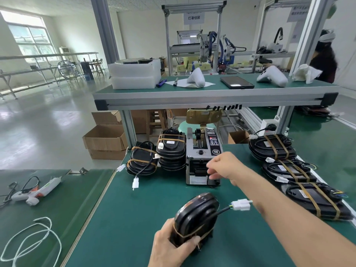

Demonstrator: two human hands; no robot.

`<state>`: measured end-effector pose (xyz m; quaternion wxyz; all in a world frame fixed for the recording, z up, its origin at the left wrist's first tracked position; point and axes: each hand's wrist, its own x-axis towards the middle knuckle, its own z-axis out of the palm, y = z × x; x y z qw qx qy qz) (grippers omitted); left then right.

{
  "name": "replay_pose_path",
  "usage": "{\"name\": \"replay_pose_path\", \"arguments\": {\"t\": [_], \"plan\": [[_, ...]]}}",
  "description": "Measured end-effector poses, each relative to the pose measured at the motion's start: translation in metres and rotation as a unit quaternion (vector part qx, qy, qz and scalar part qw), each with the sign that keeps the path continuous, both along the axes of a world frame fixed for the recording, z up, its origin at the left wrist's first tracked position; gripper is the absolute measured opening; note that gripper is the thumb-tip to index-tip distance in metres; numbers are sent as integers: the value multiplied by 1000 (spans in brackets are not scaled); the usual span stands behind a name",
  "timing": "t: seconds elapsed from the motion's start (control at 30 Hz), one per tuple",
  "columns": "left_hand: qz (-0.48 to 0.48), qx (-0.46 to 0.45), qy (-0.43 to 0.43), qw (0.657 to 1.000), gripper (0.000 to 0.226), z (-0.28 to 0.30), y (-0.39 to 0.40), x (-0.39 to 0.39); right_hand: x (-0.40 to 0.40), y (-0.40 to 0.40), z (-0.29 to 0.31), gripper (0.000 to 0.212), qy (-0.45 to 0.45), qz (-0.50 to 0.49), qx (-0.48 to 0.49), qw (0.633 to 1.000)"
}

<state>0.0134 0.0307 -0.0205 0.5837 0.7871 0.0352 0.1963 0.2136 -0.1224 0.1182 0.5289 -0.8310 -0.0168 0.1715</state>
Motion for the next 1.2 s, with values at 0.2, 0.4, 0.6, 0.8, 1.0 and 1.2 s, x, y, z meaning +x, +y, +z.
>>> {"name": "replay_pose_path", "arguments": {"t": [0.2,0.4,0.6,0.8,1.0,1.2], "plan": [[-5,-10,15,1000,54,-5,2,1,13,19,-42,15,28,-121,65,990],[-3,-13,20,1000,58,-5,3,1,15,38,-61,9,42,-227,146,962],[0,-6,23,1000,53,-6,4,2,18,51,-67,7,69,-285,230,928],[-6,-5,15,1000,59,-7,5,3,19,56,-68,16,92,-337,260,900],[-2,-7,11,1000,54,-7,5,3,20,59,-69,13,104,-352,286,885],[-6,-12,11,1000,55,-9,4,2,10,47,-62,7,124,-310,289,897]]}}
